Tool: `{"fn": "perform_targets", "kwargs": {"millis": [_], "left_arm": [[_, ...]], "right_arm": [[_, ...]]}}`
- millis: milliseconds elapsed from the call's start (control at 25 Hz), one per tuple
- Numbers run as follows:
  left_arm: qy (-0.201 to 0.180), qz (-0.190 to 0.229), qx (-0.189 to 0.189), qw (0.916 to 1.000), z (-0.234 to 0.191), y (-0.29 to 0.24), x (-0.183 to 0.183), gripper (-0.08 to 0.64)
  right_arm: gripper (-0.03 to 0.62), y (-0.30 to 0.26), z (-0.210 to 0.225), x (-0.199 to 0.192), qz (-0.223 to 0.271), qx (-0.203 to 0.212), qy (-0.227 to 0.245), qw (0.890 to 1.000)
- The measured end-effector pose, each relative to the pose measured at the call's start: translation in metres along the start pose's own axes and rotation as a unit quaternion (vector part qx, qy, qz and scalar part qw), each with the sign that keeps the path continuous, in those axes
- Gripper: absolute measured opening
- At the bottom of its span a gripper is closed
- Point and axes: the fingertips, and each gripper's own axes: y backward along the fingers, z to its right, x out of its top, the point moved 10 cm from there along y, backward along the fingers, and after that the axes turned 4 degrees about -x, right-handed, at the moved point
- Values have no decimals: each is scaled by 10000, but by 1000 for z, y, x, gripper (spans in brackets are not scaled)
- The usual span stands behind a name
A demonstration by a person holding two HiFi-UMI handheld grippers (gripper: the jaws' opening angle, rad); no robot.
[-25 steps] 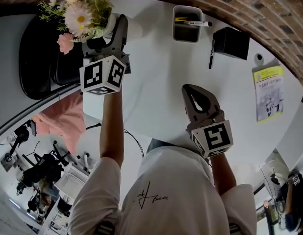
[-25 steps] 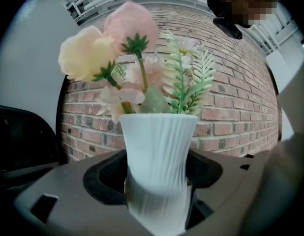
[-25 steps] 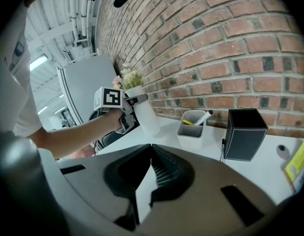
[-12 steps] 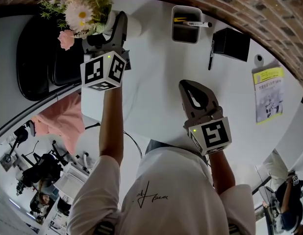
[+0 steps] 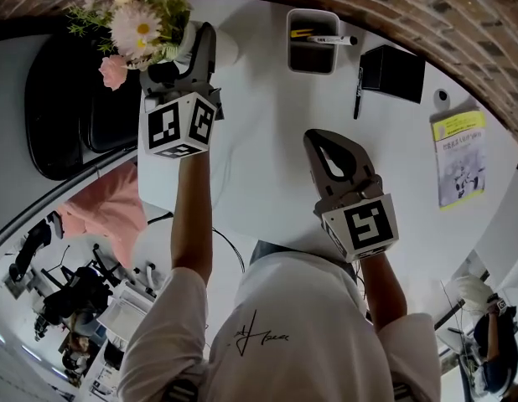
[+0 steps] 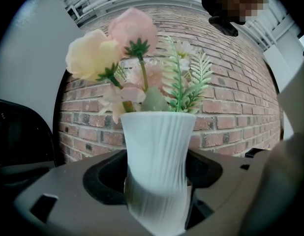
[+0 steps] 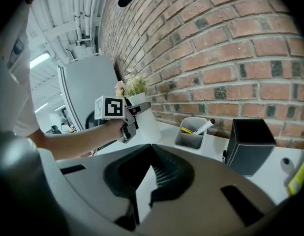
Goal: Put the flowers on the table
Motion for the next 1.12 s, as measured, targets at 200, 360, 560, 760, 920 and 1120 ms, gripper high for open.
{"fn": "perform_targets", "kwargs": {"millis": [200,360,560,760,920,1120], "left_arm": [[6,64,-26,10000,0,0,-2,342],[9,24,-86,10000,0,0,-2,344],[-179,-18,31,9998,0,2,-3,350],[-59,-80,30,9999,0,5,-2,370],[-65,-96,-56,9999,3,9,-2,370],[-31,-94,-132,9999,4,15,-1,370]], "right_arm": [[25,1,1,-3,-16,-26,-56,10000],[25,1,0,-3,-19,-13,-59,10000],[25,3,-2,-3,-22,-4,-35,10000],[25,8,-4,-3,-17,-17,-51,10000],[25,11,-7,-2,0,-13,-43,10000],[25,14,-9,-1,10,-15,-19,10000]]}}
